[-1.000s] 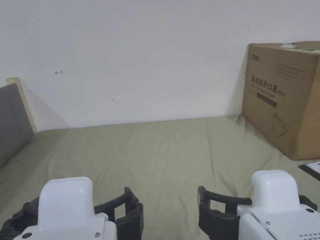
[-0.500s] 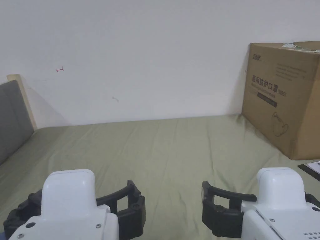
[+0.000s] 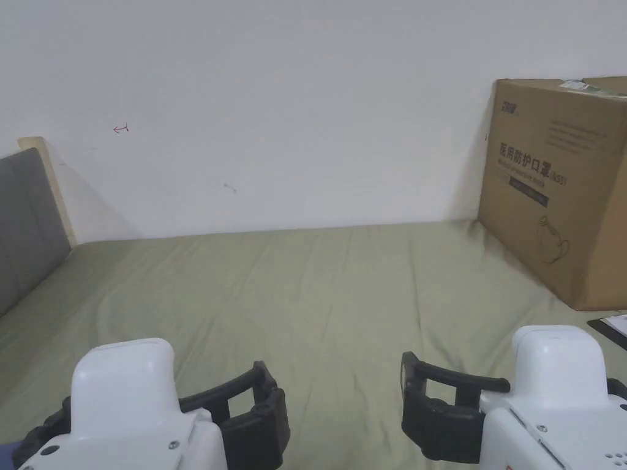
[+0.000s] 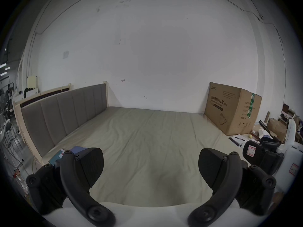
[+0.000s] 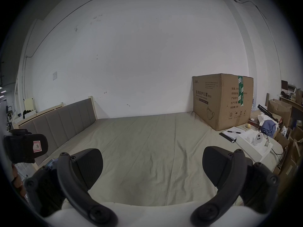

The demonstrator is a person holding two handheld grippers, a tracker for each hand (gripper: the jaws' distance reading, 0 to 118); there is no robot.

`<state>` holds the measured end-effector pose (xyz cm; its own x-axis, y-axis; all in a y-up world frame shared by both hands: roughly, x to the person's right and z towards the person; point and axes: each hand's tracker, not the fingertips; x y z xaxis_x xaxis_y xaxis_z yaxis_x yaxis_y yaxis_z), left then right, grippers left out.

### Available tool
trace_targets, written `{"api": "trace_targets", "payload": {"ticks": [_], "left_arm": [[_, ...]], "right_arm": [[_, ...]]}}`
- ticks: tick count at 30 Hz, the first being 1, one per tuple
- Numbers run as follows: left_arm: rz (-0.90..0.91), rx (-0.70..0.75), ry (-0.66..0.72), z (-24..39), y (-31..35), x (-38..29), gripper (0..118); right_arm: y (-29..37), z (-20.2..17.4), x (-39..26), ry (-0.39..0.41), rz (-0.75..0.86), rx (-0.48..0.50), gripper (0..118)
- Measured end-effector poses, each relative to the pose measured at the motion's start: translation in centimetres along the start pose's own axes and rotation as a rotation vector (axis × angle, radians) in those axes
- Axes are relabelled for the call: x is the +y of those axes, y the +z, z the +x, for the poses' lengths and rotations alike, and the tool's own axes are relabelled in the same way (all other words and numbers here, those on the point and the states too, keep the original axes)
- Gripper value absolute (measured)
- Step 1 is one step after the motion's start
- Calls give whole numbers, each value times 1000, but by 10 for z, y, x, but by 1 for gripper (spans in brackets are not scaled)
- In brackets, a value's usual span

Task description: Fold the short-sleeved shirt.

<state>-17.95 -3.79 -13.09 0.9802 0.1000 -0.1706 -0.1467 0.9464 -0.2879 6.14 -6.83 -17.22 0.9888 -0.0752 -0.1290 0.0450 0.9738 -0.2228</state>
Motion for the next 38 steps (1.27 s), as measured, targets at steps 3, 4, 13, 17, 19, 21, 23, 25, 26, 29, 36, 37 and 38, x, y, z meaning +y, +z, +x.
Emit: {"api": "trace_targets", "payload": {"ticks": [3, 4, 13, 17, 19, 21, 23, 25, 26, 29, 36, 37, 38], "left_arm": [[-3, -14, 8, -4, 1, -1, 115], [-1, -5, 5, -4, 1, -1, 115], [2, 8, 12, -3, 0, -2, 115], [0, 13, 0, -2, 0, -3, 115], [2, 14, 0, -2, 0, -3, 115], [0, 19, -3, -1, -1, -4, 115], [0, 22, -5, -1, -1, -4, 115], [14, 35, 5, -1, -1, -4, 115], [15, 39, 6, 0, -1, -4, 115], [6, 27, -7, 1, -2, -4, 115], [9, 17, -27, 3, -1, -5, 115], [11, 18, -23, 3, 0, -5, 115], [16, 21, -19, 3, 0, -5, 115]], "right_arm": [[0, 1, 0, -1, -3, 2, 118], [-1, 1, 0, -3, -4, 1, 118], [-2, 0, -2, -9, -15, 9, 118], [-1, 0, -4, -8, -17, 10, 118], [-1, 1, -4, -14, -19, 10, 118], [-1, 2, -4, -20, -20, 8, 118], [-1, 3, -4, -22, -22, 9, 118], [-1, 3, -4, -21, -19, 5, 118], [-1, 3, -4, -20, -18, 5, 118], [-1, 2, -4, -20, -19, 11, 118], [-1, 2, -4, -22, -19, 11, 118], [-1, 2, -4, -21, -20, 12, 118], [-1, 2, -4, -20, -20, 10, 118]]}}
